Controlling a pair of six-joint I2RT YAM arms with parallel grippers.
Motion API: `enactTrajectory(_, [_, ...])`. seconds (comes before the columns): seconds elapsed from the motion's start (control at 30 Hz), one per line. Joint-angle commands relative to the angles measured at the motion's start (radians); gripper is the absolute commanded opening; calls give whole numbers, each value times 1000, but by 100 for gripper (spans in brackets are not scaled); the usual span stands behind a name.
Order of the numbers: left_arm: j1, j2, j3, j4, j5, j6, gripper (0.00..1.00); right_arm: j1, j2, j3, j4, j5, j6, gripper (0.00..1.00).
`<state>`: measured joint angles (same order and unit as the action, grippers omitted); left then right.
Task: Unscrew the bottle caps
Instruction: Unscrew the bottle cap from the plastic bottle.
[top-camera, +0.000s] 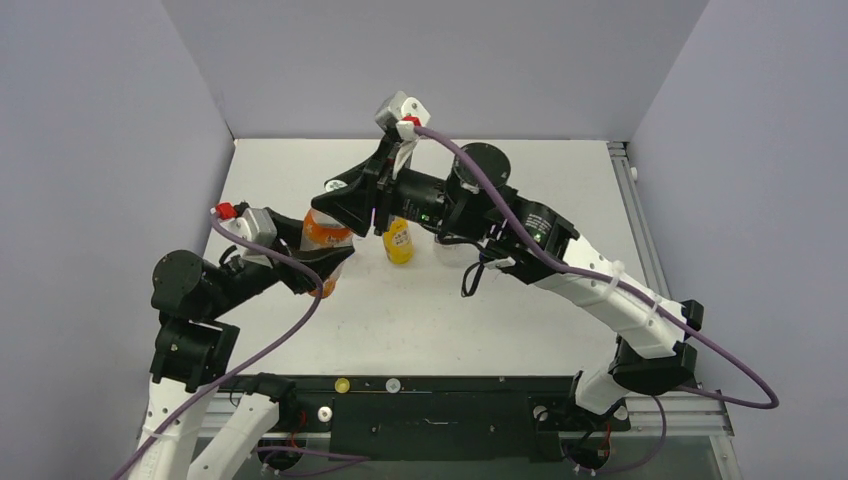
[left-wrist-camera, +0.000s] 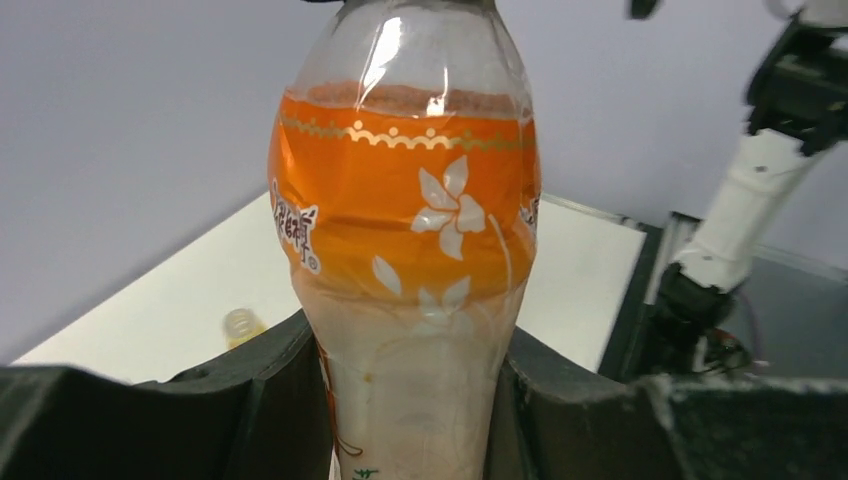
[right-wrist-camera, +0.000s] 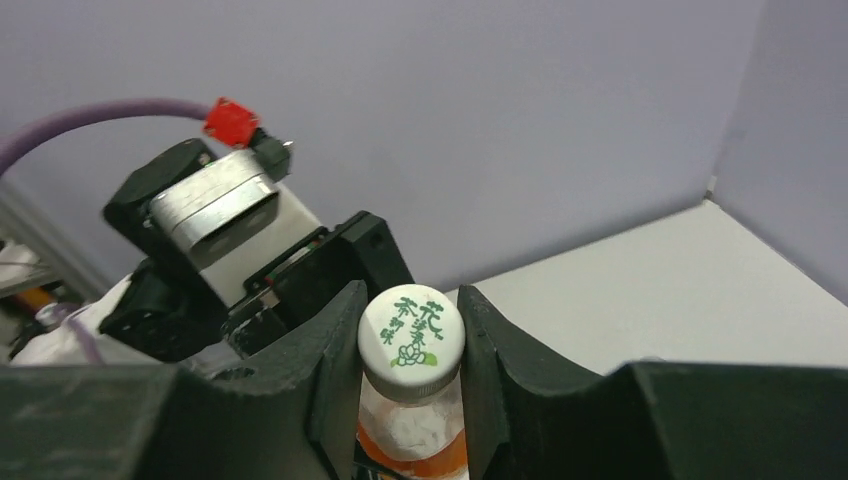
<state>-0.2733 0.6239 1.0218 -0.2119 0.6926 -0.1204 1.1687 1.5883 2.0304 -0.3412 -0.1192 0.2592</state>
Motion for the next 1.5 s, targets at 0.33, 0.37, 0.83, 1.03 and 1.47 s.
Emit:
enactTrajectory(0.33, [-1,85,69,180,443,-517,5,-115,-44,28,339,-850,190,5])
enactTrajectory(0.37, [-1,84,72,175,441,-501,5,-114,-46,38,285,-747,110,22])
enactTrajectory(0.83, [-1,-6,20,13,-39,54,8,109,22,197,-80,416,-30,80])
enactTrajectory(1.03, [-1,-28,5,-16,-92,149,8,117,76,235,-90,397,12,74])
enactTrajectory(1.47, [-1,-23,27,-19,-151,130,8,114,116,255,-104,350,45,44])
